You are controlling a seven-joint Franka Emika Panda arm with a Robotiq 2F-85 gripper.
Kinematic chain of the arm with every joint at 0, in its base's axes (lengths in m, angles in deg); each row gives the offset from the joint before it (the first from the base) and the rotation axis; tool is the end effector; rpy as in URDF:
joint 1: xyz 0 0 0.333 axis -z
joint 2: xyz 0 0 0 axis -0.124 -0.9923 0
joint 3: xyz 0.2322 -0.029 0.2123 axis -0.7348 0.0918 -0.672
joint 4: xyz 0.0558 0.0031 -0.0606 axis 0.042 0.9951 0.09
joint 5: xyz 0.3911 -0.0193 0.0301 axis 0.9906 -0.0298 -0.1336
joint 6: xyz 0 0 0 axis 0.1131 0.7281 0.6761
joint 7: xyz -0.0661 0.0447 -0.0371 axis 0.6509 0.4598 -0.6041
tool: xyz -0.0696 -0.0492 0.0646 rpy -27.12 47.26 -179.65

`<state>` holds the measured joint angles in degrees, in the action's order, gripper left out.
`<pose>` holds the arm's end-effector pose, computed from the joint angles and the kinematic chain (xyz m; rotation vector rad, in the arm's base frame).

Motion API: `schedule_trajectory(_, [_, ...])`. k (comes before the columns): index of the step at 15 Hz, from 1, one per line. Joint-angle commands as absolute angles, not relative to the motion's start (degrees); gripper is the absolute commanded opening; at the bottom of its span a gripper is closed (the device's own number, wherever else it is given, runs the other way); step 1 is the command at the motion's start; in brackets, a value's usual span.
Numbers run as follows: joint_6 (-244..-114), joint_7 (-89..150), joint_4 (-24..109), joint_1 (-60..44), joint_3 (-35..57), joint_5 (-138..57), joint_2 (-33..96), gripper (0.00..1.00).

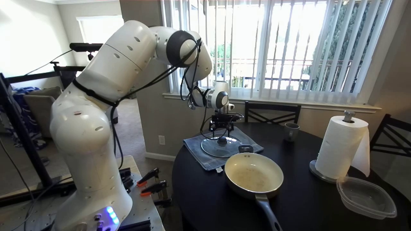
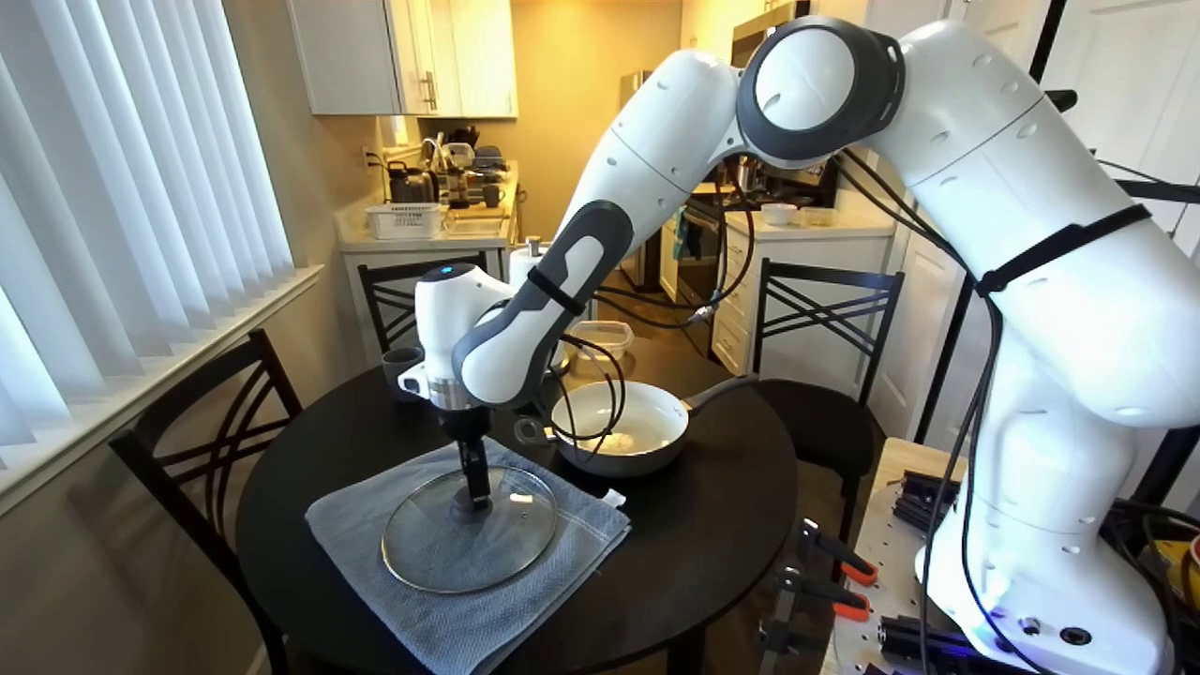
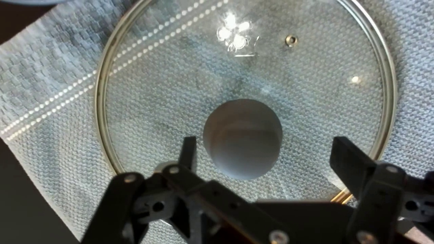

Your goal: Put the lid on the pot

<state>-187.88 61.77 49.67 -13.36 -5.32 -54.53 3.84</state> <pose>0.6305 0.2019 0.1445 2.7599 1.4385 0.0272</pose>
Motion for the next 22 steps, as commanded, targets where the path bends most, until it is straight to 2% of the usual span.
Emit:
schedule_trajectory(1, [-188.2,66.1,48.0,-11.7,-7.1,-52.1,1.3,1.00])
schedule_trajectory(9, [-187.5,66.3,43.5,-12.5,-6.8,-52.6,-3.0,1.00])
schedule_trajectory(18, [-186.3,65.0,43.6,-12.7,-5.8,-52.9,-2.1,1.00])
schedule_trajectory(19, [-186.1,65.0,43.4,-12.8,-5.6,-52.9,-2.0,0.84])
schedule_trajectory(20, [-185.9,64.8,43.1,-13.0,-5.3,-53.1,-2.1,0.73])
schedule_trajectory(22, [-185.3,64.9,42.4,-13.1,-5.1,-53.2,-2.4,0.60])
